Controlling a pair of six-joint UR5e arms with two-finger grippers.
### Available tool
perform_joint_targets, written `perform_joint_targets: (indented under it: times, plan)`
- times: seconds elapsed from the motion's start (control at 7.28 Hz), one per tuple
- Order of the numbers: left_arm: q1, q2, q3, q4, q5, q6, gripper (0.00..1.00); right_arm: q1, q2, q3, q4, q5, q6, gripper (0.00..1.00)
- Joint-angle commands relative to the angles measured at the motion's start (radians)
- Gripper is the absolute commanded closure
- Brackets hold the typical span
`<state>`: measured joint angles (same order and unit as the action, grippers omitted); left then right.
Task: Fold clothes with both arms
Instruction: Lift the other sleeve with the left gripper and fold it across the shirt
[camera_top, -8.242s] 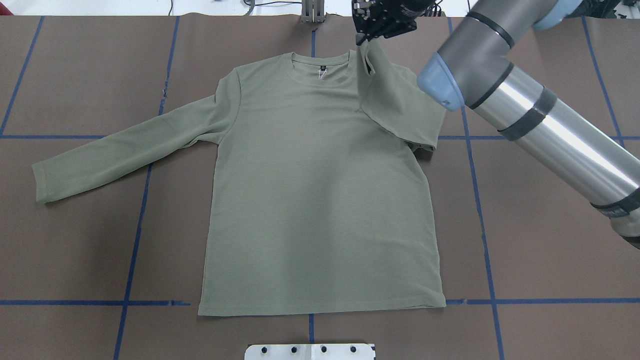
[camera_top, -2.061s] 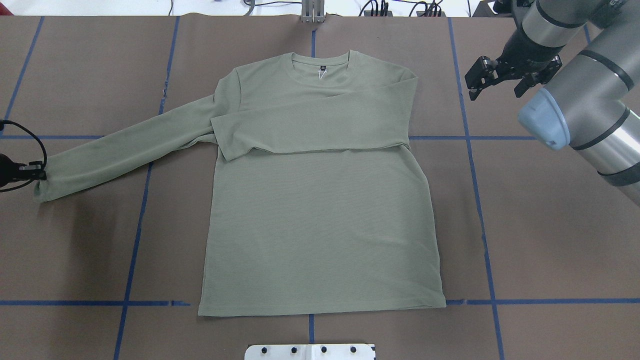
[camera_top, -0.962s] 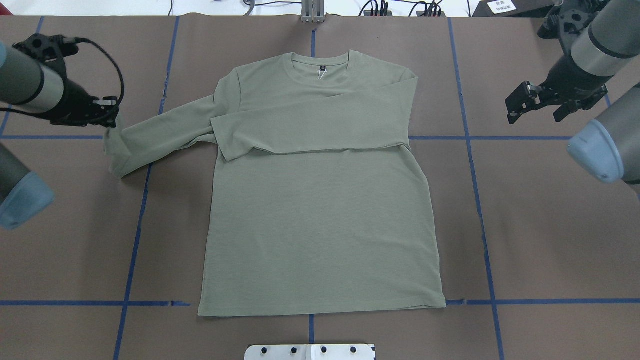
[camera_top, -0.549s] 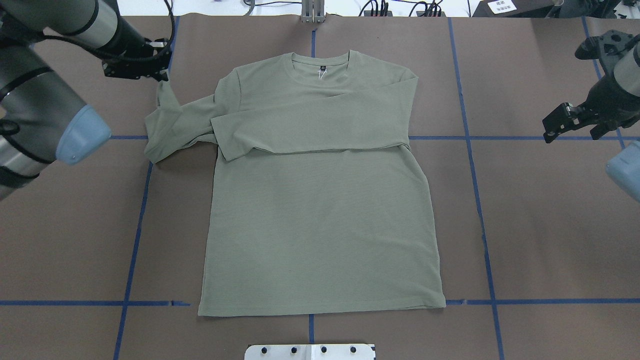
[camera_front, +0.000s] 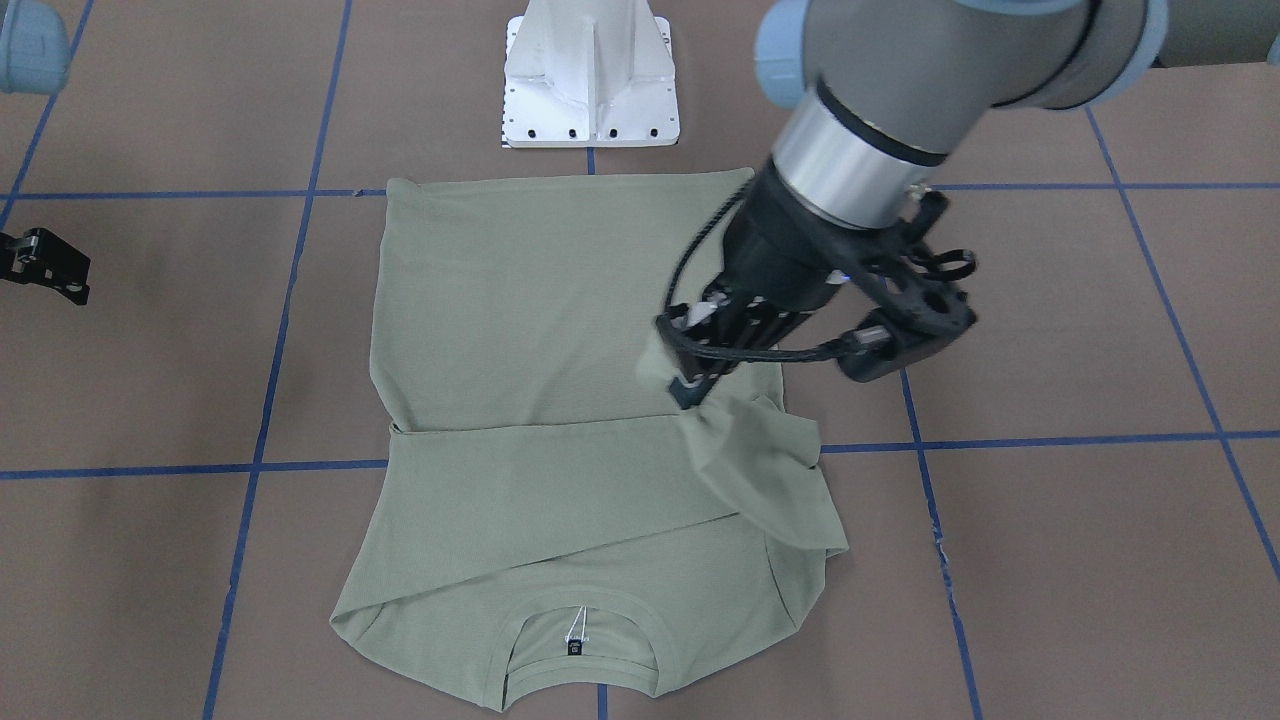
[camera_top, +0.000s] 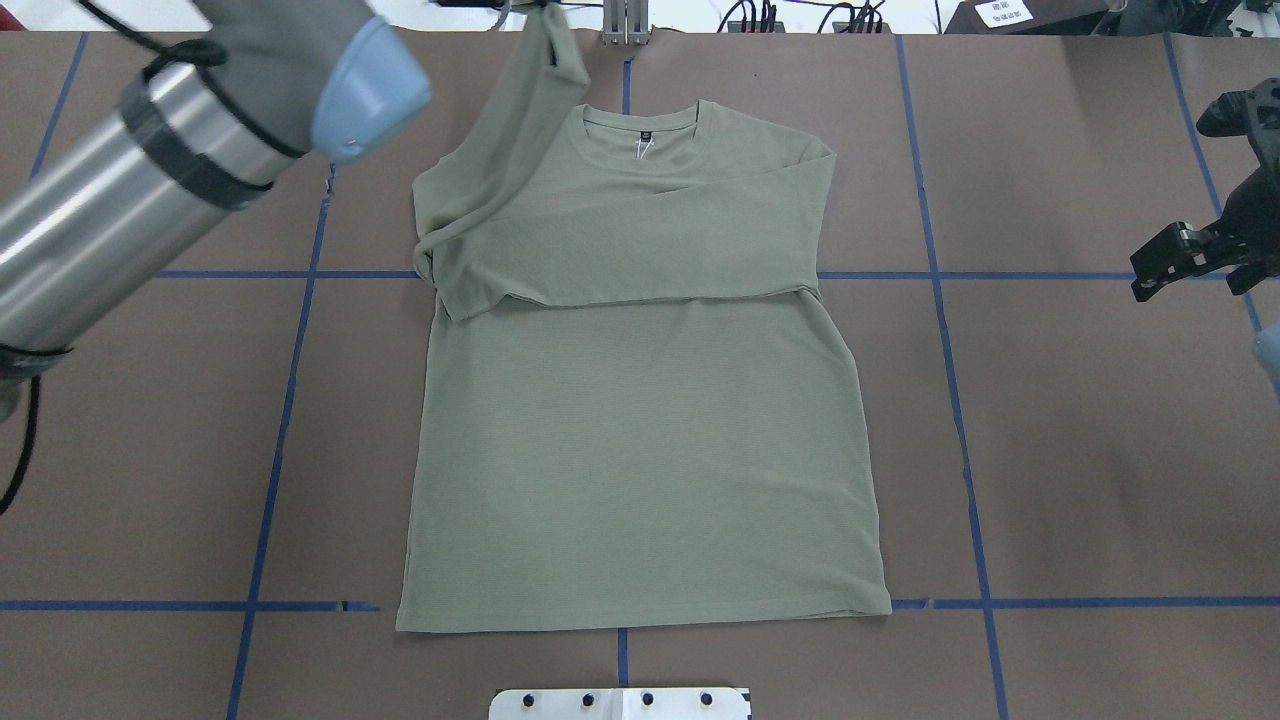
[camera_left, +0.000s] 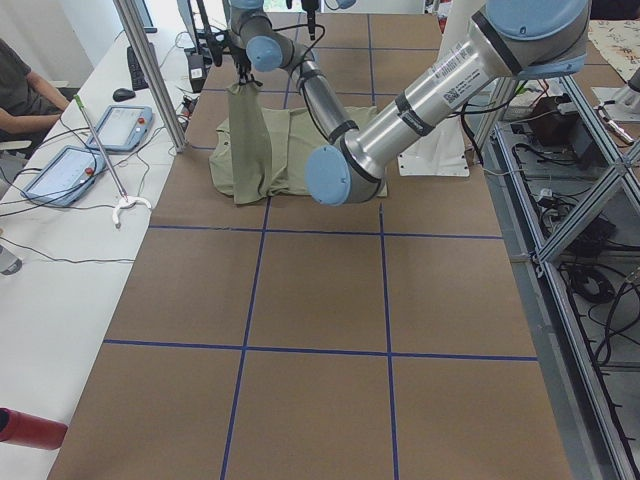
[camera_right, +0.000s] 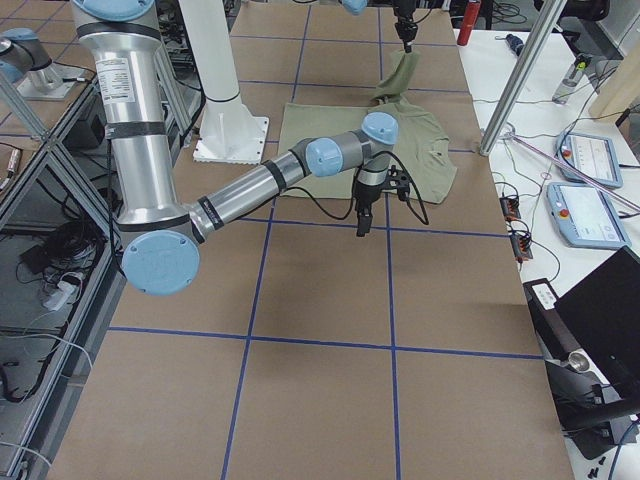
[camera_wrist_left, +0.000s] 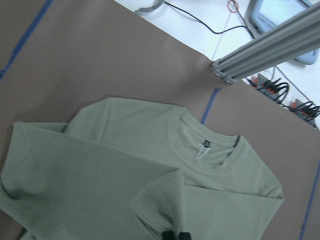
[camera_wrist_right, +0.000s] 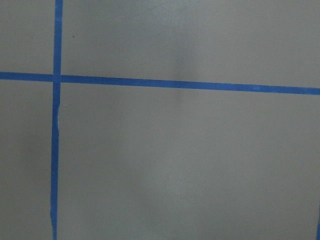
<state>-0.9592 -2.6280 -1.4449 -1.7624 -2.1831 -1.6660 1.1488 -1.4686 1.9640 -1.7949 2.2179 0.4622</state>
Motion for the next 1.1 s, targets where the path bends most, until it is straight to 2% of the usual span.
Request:
perform_joint_targets:
  times: [0.0,0.14,0.27,0.41,0.69,0.96]
  plan:
    - [0.115,-0.121,0.152,-0.118,0.049,-0.151,1.0,0.019,-0.006,-0.004,-0.001,0.002,-0.01,0.0]
    - [0.178,-0.113,0.194,-0.162,0.15,-0.161,1.0,0.02,-0.004,-0.004,0.0,0.002,-0.005,0.0]
    - [0.206,-0.098,0.289,-0.336,0.22,-0.199,1.0,0.02,-0.003,-0.004,-0.001,0.002,0.0,0.0]
    - [0.218,-0.096,0.372,-0.418,0.227,-0.201,1.0,0.02,0.001,-0.002,-0.001,0.003,0.004,0.0]
    - [0.29,-0.105,0.417,-0.427,0.325,-0.198,1.0,0.019,0.005,-0.007,-0.001,0.011,0.004,0.0]
    - [0.361,-0.133,0.425,-0.425,0.359,-0.216,1.0,0.019,0.008,-0.005,-0.001,0.014,0.006,0.0]
